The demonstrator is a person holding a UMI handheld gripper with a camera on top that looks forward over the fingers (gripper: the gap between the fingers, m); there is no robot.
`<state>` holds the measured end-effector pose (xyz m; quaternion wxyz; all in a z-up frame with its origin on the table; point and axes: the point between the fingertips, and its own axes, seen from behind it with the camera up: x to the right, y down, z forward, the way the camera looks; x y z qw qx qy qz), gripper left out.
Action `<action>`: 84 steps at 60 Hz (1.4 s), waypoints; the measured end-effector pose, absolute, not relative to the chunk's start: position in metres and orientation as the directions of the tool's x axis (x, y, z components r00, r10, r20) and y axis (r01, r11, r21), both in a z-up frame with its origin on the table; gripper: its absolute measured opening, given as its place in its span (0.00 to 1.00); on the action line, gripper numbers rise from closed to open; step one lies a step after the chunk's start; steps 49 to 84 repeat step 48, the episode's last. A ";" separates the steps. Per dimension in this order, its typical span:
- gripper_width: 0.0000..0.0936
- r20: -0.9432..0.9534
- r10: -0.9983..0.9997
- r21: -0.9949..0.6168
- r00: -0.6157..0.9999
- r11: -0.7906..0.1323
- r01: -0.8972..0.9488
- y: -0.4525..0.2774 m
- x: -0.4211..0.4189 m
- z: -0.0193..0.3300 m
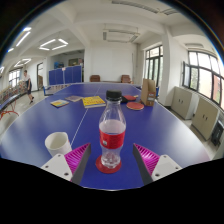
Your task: Pour water
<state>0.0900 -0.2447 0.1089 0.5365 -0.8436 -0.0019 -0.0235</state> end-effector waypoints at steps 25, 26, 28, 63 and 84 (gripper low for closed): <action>0.91 0.081 -0.066 -0.893 0.995 -0.448 0.043 -0.496 0.043 0.207; 0.91 0.083 -0.065 -0.892 0.994 -0.449 0.045 -0.504 0.041 0.208; 0.91 0.086 -0.057 -0.891 0.995 -0.450 0.051 -0.516 0.037 0.211; 0.91 0.121 -0.062 -0.896 0.991 -0.437 0.082 -0.590 0.028 0.228; 0.91 0.121 -0.062 -0.896 0.991 -0.437 0.082 -0.590 0.028 0.228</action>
